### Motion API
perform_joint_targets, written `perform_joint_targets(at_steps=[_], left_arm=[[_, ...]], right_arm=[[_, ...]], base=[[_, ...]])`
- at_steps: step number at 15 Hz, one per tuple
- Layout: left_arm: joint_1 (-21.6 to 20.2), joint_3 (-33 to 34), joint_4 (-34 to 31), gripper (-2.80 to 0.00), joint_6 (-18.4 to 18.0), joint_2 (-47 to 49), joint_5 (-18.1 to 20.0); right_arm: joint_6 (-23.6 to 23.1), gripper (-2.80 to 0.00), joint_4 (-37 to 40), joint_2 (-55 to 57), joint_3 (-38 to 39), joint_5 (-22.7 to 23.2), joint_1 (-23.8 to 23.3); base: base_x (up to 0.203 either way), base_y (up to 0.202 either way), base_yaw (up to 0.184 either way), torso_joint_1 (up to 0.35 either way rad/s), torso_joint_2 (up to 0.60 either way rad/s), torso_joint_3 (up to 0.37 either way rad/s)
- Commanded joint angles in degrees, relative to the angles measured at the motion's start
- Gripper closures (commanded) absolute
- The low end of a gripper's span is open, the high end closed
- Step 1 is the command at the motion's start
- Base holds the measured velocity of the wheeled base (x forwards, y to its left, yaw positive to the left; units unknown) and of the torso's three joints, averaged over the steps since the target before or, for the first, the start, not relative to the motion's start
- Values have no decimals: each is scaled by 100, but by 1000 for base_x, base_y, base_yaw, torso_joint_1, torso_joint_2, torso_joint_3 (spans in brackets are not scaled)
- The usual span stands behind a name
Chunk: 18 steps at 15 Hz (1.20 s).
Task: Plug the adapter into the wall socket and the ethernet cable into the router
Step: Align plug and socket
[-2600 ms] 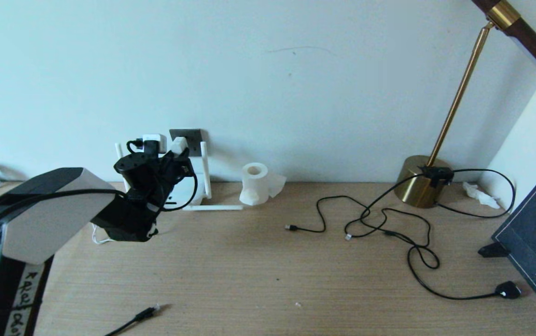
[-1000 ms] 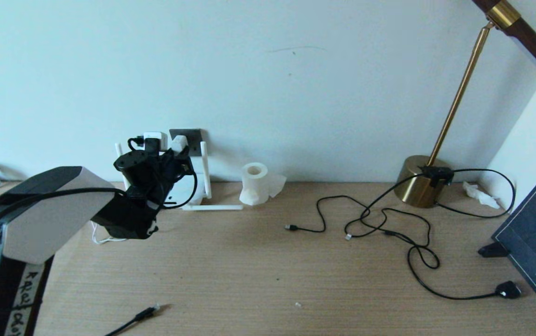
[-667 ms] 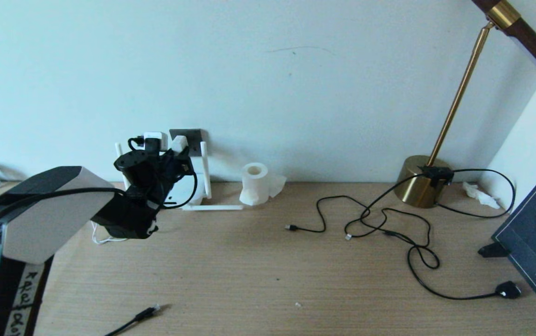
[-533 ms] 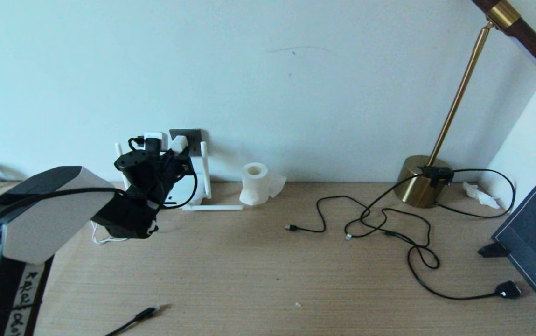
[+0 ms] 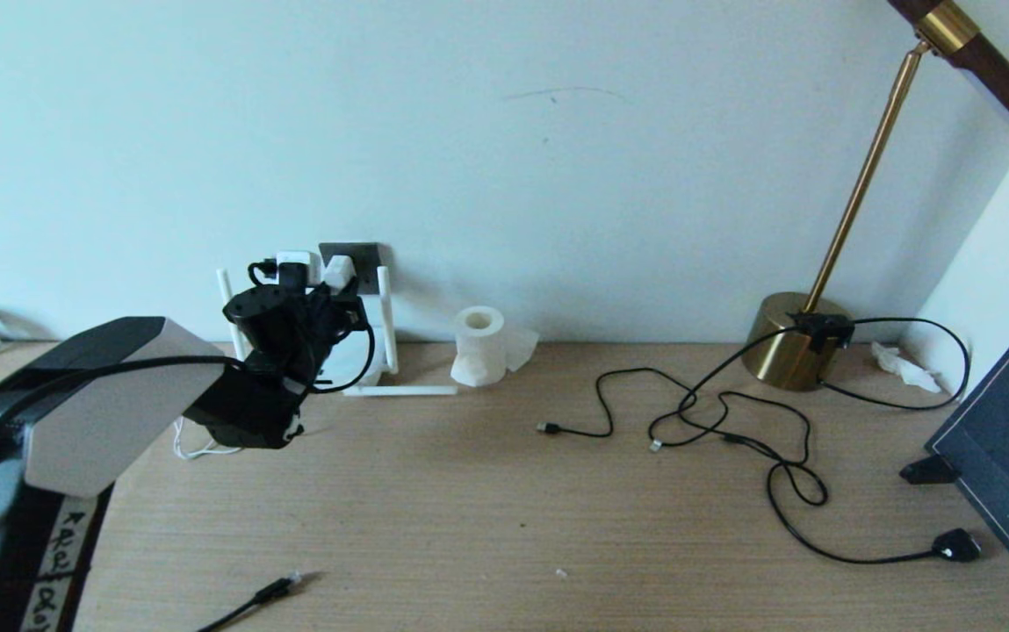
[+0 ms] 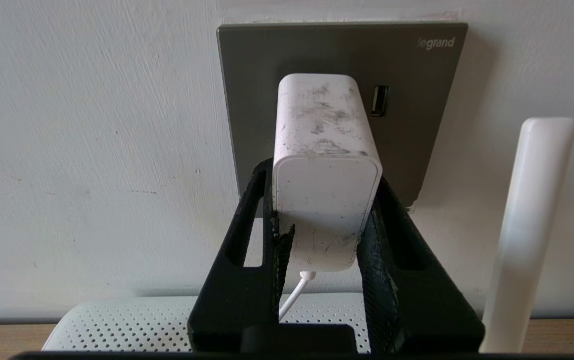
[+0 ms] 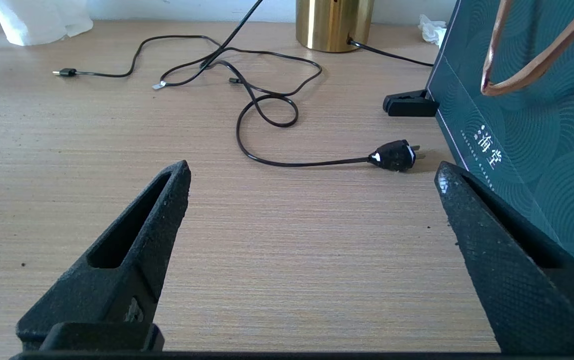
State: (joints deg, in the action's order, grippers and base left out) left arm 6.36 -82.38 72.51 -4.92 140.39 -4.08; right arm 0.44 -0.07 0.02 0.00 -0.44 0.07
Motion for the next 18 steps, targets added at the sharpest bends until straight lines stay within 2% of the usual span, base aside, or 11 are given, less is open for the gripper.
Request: perform_joint_targets(at_steps=[1, 18], left_arm=[[14, 3, 35, 0, -2, 41, -5], [23, -338, -243, 0, -8, 112, -32]], right_arm=[[0, -280, -1, -2, 0, 0, -6], [0, -280, -1, -2, 9, 0, 1]], base=[[0, 0, 0, 0, 0, 0], [0, 0, 0, 0, 0, 0]])
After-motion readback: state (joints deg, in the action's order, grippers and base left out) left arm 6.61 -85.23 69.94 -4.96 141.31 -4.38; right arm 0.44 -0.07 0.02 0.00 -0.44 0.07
